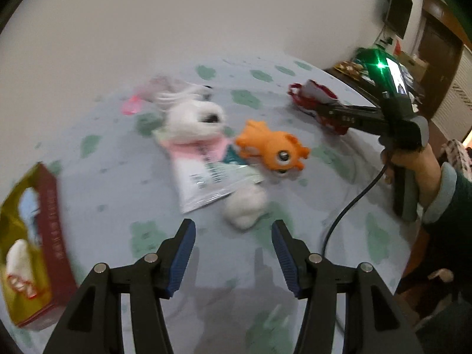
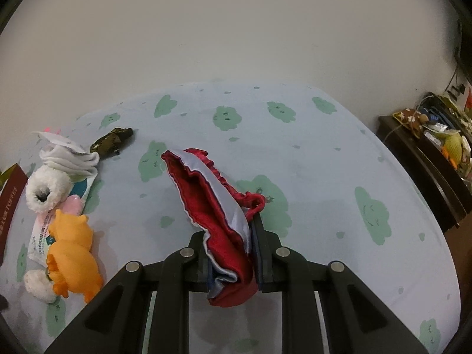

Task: Organize soft objects
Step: 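Grasp the white cotton ball with the left gripper, then carry the cotton ball into the tin and release it with the left gripper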

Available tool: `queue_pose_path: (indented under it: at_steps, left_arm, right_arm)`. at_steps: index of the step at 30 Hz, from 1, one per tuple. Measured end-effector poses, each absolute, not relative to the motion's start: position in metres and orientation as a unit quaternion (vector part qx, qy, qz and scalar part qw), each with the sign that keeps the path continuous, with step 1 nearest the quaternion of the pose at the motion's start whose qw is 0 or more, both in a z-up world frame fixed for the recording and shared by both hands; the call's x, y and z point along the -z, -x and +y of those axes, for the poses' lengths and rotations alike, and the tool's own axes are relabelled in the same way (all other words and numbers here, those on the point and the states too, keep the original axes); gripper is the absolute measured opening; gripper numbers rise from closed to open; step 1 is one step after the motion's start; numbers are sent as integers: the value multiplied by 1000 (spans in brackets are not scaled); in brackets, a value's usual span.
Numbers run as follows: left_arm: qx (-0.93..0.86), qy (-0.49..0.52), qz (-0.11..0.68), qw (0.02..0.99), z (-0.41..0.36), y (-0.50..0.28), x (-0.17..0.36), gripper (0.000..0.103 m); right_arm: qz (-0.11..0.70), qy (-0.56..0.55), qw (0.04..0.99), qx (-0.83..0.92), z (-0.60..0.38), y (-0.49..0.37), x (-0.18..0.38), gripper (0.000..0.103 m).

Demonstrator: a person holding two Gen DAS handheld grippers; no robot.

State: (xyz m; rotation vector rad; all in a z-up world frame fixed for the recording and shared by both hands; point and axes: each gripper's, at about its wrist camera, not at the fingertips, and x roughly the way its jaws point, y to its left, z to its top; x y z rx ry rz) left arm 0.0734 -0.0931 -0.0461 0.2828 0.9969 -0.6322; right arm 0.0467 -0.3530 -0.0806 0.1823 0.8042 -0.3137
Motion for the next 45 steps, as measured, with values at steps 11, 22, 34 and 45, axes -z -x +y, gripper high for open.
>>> queue_pose_path:
  at_steps: [11, 22, 34, 45]
  left_arm:
    - [285, -132, 527, 790, -130, -106, 81, 55]
    - [276, -93, 528, 798, -129, -114, 85, 26]
    - [272, -75, 496, 822, -107, -105, 57, 26]
    - [194, -66, 483, 851, -52, -119, 36, 26]
  right_arm:
    - [399, -77, 904, 130, -343, -51, 85, 19]
    - [401, -89, 904, 120, -346, -51, 87, 20]
    - [403, -85, 904, 120, -345, -51, 87, 20]
    - [404, -80, 903, 120, -344, -52, 87, 20]
